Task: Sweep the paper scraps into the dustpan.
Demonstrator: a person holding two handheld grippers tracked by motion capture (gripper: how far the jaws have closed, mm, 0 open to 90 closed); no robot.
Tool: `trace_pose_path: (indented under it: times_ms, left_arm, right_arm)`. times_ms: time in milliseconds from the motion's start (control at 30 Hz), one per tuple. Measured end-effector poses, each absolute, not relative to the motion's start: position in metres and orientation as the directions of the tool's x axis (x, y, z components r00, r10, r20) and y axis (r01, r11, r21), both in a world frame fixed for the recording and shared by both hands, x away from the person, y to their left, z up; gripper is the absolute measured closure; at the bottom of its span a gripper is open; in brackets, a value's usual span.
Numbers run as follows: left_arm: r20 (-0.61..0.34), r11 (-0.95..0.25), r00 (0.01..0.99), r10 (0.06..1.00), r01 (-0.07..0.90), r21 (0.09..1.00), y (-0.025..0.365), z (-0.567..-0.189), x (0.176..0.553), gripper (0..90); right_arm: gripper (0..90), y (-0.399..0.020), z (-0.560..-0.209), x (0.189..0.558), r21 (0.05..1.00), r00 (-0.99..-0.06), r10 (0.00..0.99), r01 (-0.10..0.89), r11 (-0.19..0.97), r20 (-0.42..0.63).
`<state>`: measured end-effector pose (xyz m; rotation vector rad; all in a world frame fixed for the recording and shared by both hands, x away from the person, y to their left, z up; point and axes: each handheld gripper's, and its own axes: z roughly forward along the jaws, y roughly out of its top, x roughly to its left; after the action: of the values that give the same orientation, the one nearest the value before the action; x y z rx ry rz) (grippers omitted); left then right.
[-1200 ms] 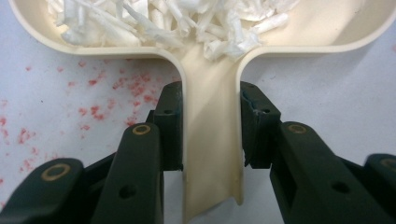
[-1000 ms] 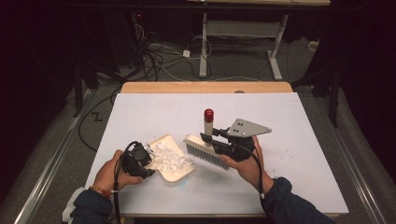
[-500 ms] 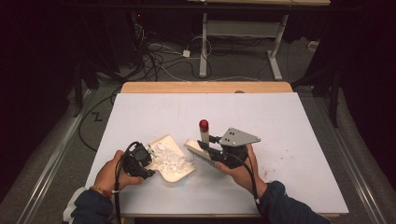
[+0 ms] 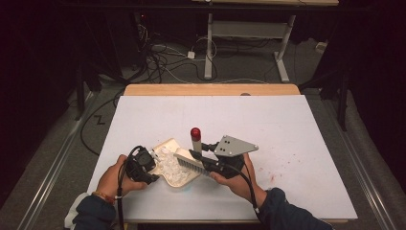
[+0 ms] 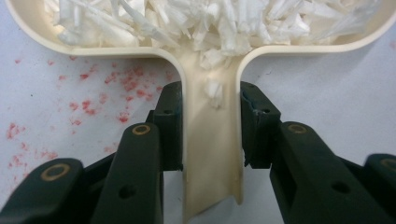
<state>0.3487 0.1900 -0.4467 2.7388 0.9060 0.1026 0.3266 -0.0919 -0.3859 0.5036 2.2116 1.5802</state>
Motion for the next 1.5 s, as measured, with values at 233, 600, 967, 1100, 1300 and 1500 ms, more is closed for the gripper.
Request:
trace_pose_path:
  times_ms: [233, 600, 967, 1100, 1300, 1500]
  left_arm:
    - [-0.015, -0.773, 0.802, 0.597, 0.58, 0.258, 0.19, -0.447, 0.349, 63.5]
    - [-0.027, -0.773, 0.803, 0.596, 0.583, 0.251, 0.193, -0.445, 0.348, 63.5]
    - [-0.037, -0.766, 0.797, 0.603, 0.591, 0.251, 0.197, -0.447, 0.347, 63.4]
    - [-0.032, -0.766, 0.796, 0.604, 0.592, 0.25, 0.196, -0.446, 0.347, 63.4]
    - [-0.035, -0.762, 0.793, 0.608, 0.596, 0.255, 0.195, -0.447, 0.348, 63.4]
    - [-0.035, -0.759, 0.79, 0.612, 0.599, 0.257, 0.195, -0.447, 0.348, 63.5]
  right_arm:
    - [70.7, -0.102, -0.377, 0.346, 0.96, -0.816, 0.567, 0.053, 0.273, -0.116]
    - [70.8, -0.082, -0.399, 0.386, 0.934, -0.735, 0.644, 0.044, 0.355, -0.21]
    - [70.8, -0.057, -0.402, 0.37, 0.945, -0.855, 0.508, 0.078, 0.319, -0.101]
    - [70.7, -0.056, -0.396, 0.354, 0.946, -0.88, 0.465, 0.062, 0.319, -0.099]
    - [70.7, -0.069, -0.384, 0.344, 0.949, -0.892, 0.438, 0.031, 0.314, -0.116]
    - [70.7, -0.091, -0.376, 0.344, 0.955, -0.884, 0.451, 0.022, 0.297, -0.12]
